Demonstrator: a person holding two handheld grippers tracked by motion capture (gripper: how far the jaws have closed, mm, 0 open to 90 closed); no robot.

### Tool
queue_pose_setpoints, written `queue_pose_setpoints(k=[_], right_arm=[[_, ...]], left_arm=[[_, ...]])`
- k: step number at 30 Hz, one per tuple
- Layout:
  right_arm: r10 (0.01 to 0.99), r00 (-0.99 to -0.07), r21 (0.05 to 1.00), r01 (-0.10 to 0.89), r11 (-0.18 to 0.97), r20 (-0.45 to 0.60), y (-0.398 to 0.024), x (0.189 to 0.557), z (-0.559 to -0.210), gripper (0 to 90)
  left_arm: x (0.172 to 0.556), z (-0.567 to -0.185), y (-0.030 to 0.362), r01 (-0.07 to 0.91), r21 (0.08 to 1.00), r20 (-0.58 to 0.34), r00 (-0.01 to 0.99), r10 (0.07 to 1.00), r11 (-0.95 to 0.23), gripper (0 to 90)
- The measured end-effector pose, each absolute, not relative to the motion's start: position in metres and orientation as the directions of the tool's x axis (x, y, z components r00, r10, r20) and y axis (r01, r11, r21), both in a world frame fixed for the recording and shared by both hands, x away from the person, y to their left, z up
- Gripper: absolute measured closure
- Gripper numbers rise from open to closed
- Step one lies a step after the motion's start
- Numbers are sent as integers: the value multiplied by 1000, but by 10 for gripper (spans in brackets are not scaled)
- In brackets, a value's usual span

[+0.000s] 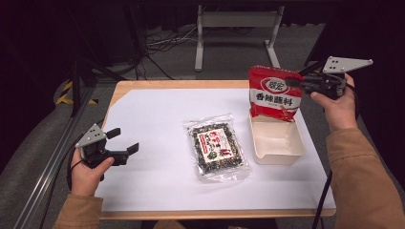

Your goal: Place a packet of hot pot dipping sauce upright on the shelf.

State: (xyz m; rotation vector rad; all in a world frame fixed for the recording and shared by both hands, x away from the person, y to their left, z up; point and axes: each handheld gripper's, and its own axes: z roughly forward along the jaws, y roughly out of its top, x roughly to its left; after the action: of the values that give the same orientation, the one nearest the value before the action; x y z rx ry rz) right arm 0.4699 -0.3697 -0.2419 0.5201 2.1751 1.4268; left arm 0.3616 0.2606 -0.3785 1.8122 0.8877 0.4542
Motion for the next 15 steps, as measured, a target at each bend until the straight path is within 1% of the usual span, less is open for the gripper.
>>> queue_pose_setpoints(k=[15], right_arm=[[555, -809, 902, 76, 426, -194, -359, 486, -261, 885]], left_arm=[[361, -380, 262, 366, 908, -93, 653, 751, -206, 75]])
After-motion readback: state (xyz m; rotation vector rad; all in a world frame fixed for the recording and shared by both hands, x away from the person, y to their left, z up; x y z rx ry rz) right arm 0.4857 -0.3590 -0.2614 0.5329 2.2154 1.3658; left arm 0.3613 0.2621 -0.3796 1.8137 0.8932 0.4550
